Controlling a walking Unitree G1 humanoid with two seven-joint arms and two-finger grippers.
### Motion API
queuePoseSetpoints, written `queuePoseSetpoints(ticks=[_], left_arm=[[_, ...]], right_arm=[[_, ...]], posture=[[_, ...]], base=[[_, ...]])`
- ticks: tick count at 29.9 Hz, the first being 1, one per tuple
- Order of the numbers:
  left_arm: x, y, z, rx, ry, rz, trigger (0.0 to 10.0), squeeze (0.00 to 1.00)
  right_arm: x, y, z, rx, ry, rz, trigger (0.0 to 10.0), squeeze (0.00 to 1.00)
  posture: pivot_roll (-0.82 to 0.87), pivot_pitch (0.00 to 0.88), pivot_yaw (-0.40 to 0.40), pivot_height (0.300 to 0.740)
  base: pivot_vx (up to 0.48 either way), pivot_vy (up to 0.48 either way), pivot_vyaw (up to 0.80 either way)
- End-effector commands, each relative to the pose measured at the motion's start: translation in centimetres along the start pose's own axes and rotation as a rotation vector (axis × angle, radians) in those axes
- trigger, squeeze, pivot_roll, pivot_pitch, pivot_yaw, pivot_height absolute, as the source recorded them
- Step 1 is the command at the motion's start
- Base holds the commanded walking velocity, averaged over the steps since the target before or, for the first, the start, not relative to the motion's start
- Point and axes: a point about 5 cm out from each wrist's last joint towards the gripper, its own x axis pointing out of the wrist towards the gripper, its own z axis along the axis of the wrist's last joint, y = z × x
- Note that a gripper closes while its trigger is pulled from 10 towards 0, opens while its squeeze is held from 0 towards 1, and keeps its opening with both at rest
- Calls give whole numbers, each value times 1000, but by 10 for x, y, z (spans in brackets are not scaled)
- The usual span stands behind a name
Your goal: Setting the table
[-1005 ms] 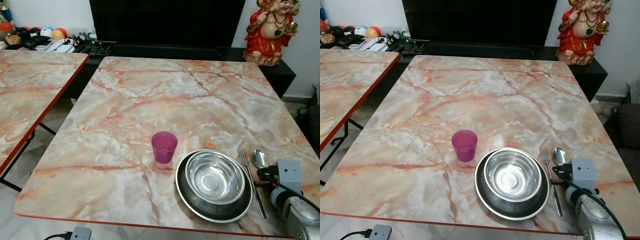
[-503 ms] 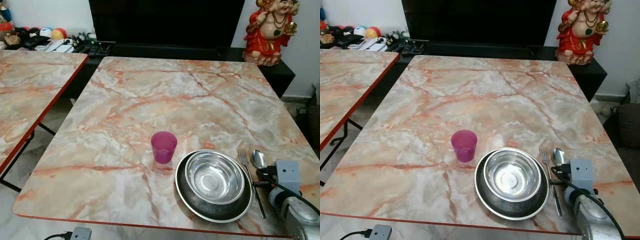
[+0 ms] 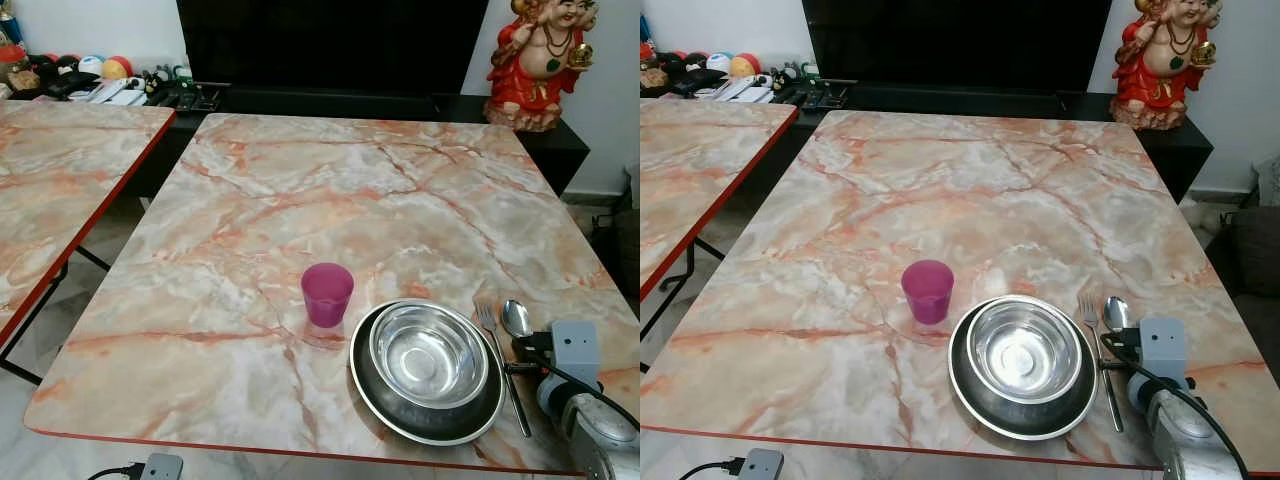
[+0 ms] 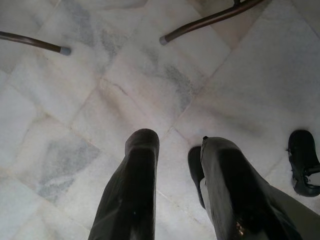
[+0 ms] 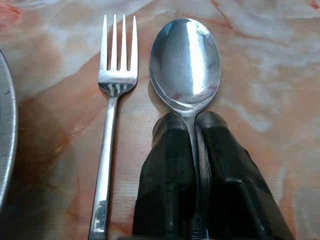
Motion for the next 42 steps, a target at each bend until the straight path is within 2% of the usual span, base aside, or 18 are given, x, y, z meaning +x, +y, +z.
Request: queuePoseSetpoints(ticks=[1,5,8,10,13,15,16,17,42], left_arm=[[-1,-2,-8,8,36,-9,10000,0],[-1,-2,-8,11,36,-8,10000,0],[-1,-1,-8,11,37,-7,10000,0],[-2,-1,-8,11,37,-7,10000,0],[-2,-1,-8,11,36,-7,10000,0],[-2,-1,-8,10,36,-6,10000,0],[-1,-1,-7,10,36,-6,10000,0],[-1,-1,-7,10,36,-6,10000,0],[-1,-2,-6,13,33,-7,10000,0]], right_arm=[[0,3,-14,7,57,10,10000,282],[0,2,-14,7,58,7,10000,286],[0,3,-14,6,58,7,10000,545],[0,2,-14,5,59,4,10000,533],[0,2,-14,5,59,3,10000,490],[0,2,-14,5,60,2,10000,412],[0,2,-14,4,61,2,10000,251],[0,2,-14,3,62,0,10000,0],[-2,10,-24,-9,136,67,10000,0]], posture=[[-110,122,9,740],[-109,121,9,740],[-109,121,10,740],[-109,121,10,740],[-109,121,10,740],[-109,121,10,740],[-109,120,10,740],[-108,120,10,740],[-111,119,9,740]], base=[[0,0,0],[0,0,0],[0,0,0],[0,0,0],[0,0,0],[0,0,0],[0,0,0],[0,0,0],[0,0,0]])
